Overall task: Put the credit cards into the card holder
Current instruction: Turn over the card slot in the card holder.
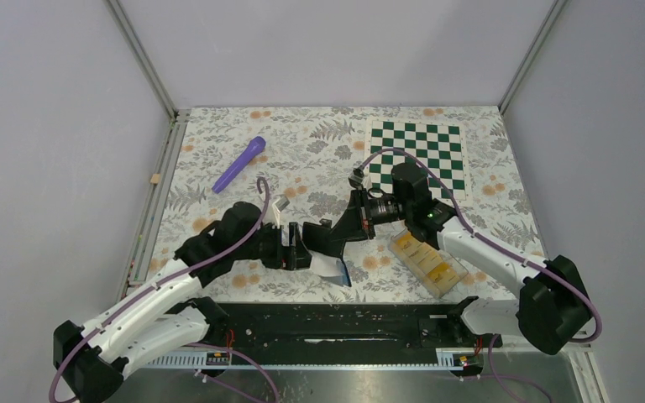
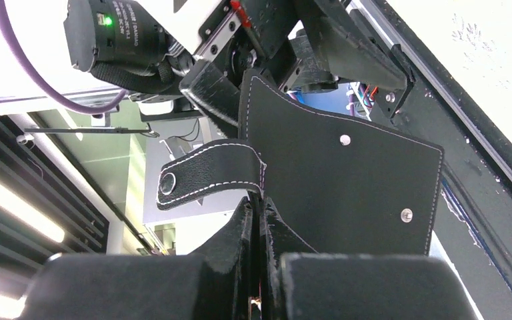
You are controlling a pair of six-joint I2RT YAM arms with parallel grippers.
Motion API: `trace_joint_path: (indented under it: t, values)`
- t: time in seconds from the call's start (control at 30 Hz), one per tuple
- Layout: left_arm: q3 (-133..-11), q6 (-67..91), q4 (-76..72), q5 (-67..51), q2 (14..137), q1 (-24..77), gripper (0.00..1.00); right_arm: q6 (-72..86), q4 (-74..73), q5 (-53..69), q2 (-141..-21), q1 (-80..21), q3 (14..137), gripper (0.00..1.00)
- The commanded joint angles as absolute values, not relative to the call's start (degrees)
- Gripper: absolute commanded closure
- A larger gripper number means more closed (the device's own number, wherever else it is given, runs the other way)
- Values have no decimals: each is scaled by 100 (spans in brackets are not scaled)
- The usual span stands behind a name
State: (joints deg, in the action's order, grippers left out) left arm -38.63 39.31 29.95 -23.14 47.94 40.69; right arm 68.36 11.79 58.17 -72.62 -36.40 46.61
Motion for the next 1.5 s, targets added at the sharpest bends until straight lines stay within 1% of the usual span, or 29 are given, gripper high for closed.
trace_joint_path:
  t: [0.0, 0.27, 0.47, 0.57, 0.8, 0.87, 1.13, 1.47]
  values:
    - [-3789, 4123, 2343, -2632, 4515, 4094, 22, 6981, 1571, 5969, -7292, -3562, 4671, 100]
    - [-3570, 4331, 2182, -2569, 4273, 4087, 22, 6986, 1572, 5984, -7272, -3523, 4627, 100]
    - [-3755, 4100, 2921, -1994, 4478, 4086, 23, 7102, 1573, 5803, -7167, -3460, 4635, 100]
    - [-3718, 4073, 3067, -1942, 4569, 4089, 24, 7170, 1576, 5642, -7106, -3392, 4605, 100]
    - [-3536, 4399, 3063, -1749, 4395, 4094, 25, 7916, 2471, 5242, -6976, -3120, 4254, 100]
    - [-3457, 4540, 2954, -1764, 4343, 4088, 26, 8104, 2671, 5190, -7000, -3078, 4211, 100]
    - [-3001, 5219, 2199, -1826, 4118, 4176, 27, 8254, 2718, 4958, -6995, -2985, 4245, 100]
    - [-3242, 5422, 1945, -1032, 4267, 4596, 27, 8398, 2560, 4352, -6717, -2974, 4158, 100]
